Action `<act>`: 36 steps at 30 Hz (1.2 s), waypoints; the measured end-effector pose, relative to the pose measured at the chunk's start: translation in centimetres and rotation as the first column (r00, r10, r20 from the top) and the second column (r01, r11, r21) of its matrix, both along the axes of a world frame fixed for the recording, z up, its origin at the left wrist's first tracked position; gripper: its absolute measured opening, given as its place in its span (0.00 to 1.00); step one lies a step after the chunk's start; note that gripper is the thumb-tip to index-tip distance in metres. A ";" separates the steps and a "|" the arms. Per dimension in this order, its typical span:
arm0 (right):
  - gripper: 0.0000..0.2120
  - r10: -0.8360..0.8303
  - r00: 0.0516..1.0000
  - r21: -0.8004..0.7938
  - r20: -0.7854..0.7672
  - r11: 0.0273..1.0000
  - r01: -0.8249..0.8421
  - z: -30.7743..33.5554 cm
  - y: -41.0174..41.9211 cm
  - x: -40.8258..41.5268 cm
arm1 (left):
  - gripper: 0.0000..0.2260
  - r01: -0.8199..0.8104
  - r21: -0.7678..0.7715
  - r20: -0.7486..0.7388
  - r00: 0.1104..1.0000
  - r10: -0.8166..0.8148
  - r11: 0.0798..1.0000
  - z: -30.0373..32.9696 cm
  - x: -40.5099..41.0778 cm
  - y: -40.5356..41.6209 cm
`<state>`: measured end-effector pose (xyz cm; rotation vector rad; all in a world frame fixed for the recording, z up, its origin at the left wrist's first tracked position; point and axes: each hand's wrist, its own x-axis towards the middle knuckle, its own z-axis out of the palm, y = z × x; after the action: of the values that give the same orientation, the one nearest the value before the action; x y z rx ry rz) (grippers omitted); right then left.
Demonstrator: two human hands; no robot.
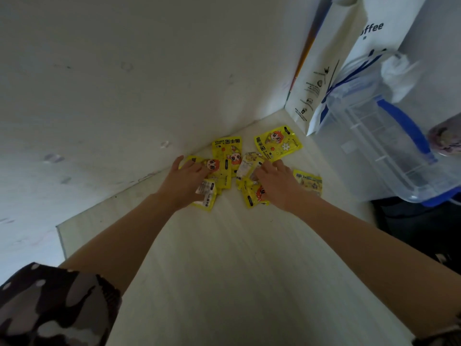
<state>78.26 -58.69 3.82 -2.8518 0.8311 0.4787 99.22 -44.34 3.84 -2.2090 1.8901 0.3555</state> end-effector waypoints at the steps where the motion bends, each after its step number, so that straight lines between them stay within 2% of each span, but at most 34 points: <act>1: 0.21 0.009 1.000 0.000 0.003 1.000 -0.009 0.1 0.2 -0.1 | 0.27 -0.014 -0.030 -0.015 1.000 0.014 0.999 0.1 0.0 0.4; 5: 0.18 0.025 0.999 0.066 -0.039 0.998 -0.022 0.7 0.9 -0.7 | 0.17 -0.050 -0.055 -0.113 0.993 0.044 0.997 0.6 -0.4 1.3; 9: 0.22 0.042 0.993 0.082 -0.114 0.996 -0.032 1.6 0.7 -1.3 | 0.20 -0.163 -0.006 -0.236 0.959 0.157 0.987 1.0 -0.4 1.6; 11: 0.21 0.057 0.987 0.070 -0.147 0.996 -0.047 2.3 -0.2 -1.6 | 0.22 -0.208 0.015 -0.271 0.941 0.205 0.978 1.4 -0.3 0.9; 16: 0.20 0.096 0.977 0.021 -0.191 0.995 -0.094 3.3 -2.1 -0.8 | 0.26 -0.187 0.040 -0.269 0.944 0.191 0.981 1.8 0.7 -2.3; 19: 0.21 0.185 0.968 -0.012 -0.169 0.982 -0.189 3.0 -2.2 0.2 | 0.26 -0.142 0.064 -0.265 0.952 0.154 0.988 1.6 1.0 -3.9; 22: 0.24 0.276 0.945 -0.014 -0.174 0.959 -0.282 2.4 -2.2 1.1 | 0.30 -0.106 0.055 -0.231 0.966 0.115 0.993 1.2 1.3 -4.8; 24: 0.25 0.308 0.933 0.004 -0.186 0.950 -0.313 2.0 -2.4 1.4 | 0.32 -0.130 0.089 -0.245 0.958 0.148 0.988 0.8 1.4 -5.1; 28: 0.27 0.310 0.927 0.044 -0.214 0.951 -0.308 1.4 -2.8 1.7 | 0.28 -0.189 0.143 -0.229 0.949 0.218 0.972 0.1 1.6 -5.2; 36: 0.24 0.221 0.970 0.011 -0.099 0.975 -0.221 0.8 -2.8 0.4 | 0.23 -0.171 -0.041 -0.220 0.963 0.158 0.984 -0.3 1.2 -3.9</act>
<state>78.70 -61.45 4.67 -2.9559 0.5271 0.6524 100.39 -48.21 3.55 -2.4644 1.8440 0.5982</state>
